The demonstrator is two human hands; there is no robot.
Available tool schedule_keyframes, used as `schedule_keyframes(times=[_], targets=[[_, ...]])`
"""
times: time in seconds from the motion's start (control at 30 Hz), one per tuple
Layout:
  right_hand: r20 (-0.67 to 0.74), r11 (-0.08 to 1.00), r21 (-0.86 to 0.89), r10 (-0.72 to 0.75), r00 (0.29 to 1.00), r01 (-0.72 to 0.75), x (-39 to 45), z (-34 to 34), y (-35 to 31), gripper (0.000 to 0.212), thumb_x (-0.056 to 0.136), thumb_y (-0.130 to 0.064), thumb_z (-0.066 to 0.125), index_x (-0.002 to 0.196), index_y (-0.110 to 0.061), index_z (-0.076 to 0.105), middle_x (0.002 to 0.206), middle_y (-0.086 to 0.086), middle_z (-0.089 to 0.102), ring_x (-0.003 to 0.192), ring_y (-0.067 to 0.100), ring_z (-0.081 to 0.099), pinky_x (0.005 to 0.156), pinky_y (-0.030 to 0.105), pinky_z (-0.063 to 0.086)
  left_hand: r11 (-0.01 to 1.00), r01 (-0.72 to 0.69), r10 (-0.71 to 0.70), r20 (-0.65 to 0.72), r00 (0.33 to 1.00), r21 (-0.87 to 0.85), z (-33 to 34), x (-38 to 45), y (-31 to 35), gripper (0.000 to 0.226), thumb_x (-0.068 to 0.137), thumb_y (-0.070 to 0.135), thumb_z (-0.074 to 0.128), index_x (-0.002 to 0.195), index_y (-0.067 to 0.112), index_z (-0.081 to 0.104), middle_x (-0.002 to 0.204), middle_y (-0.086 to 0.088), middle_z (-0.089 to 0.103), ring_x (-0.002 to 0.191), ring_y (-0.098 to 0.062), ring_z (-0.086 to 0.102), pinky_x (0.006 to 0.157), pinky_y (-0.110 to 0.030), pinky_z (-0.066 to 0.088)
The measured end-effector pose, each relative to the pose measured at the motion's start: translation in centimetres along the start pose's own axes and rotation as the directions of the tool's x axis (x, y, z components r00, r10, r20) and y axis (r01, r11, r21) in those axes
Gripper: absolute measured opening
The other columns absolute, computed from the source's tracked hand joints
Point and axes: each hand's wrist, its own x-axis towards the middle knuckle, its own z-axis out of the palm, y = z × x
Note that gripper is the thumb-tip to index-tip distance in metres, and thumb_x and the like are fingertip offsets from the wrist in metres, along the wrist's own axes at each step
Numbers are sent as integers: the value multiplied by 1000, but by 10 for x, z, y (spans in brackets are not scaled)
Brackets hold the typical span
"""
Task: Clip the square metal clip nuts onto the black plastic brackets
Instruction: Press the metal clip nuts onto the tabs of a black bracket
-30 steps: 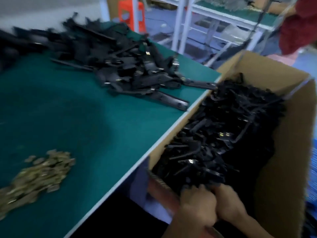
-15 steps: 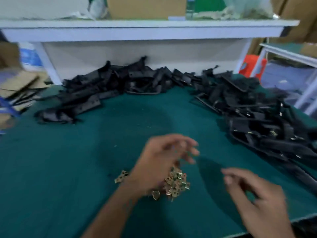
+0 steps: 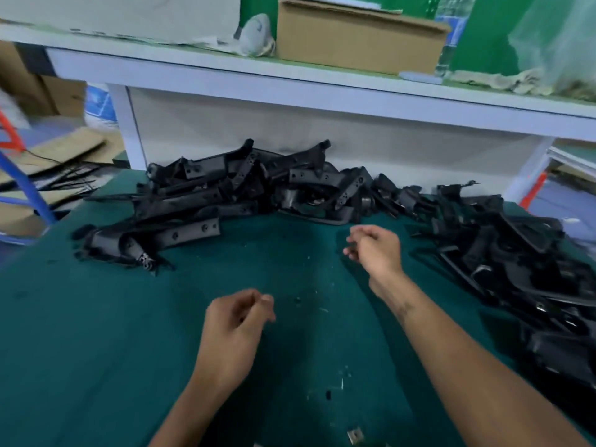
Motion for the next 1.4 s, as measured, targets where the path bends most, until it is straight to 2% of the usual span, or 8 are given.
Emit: schedule_keyframes(times=[0.27,0.43,0.6,0.77,0.9,1.07,1.27,1.4], targets=[[-207,988,93,137,969,-120,111,48,-26,43,92,-42,72,65,-18,49,61,2,53,46,15,40,40,26,34,997,74,-74,14,997,-16,5,2,-1,44,96,17,60,56,1,48,45,5,28,42,-7,25,41,-16,22],[-260,992,52,127,957,-118,132,60,-24,51,84,-30,81,55,-21,40,57,0,50,48,16,43,48,24,43,997,73,-73,11,997,2,6,4,-3,39,93,13,61,56,4,52,44,4,31,42,-6,27,41,-16,20],[-310,989,-41,-148,939,142,123,45,-37,40,85,-27,79,58,-21,50,56,-8,54,44,6,43,45,18,39,999,47,-47,18,999,-2,4,4,0,41,95,15,59,58,2,49,45,7,28,43,-4,24,42,-16,22],[-329,847,-374,-503,800,379,78,-3,-78,22,88,-39,71,74,-24,63,64,-9,59,55,9,51,53,27,43,999,29,-29,22,999,-23,5,4,-2,45,96,23,59,64,-4,46,50,6,28,47,-10,24,44,-21,22],[-255,750,-357,-652,714,557,6,-40,-89,36,86,-43,71,64,-19,57,54,-8,49,51,7,39,51,25,35,1000,-11,12,-32,999,15,4,-1,0,39,89,34,55,62,7,46,51,5,32,48,-8,28,46,-26,26],[54,857,-118,-499,865,501,-97,-53,-32,36,88,-24,77,60,-17,56,51,-8,42,48,6,37,46,23,30,850,-283,388,-164,907,445,6,-21,12,16,92,39,53,99,26,60,94,13,56,82,-8,54,67,-29,46],[369,919,16,-371,852,393,-164,-42,10,38,89,-30,76,69,-4,57,57,5,38,55,19,39,51,35,29,545,-308,450,38,892,780,12,-42,28,68,100,59,34,149,12,37,151,-6,39,144,-27,31,113,-44,20],[466,924,8,-342,816,382,-181,-34,12,31,93,-24,72,64,-18,62,53,-5,51,52,6,45,50,22,32,467,-417,402,233,886,780,11,-47,38,62,106,50,23,153,11,30,138,-7,55,122,-26,55,111,-44,30]])
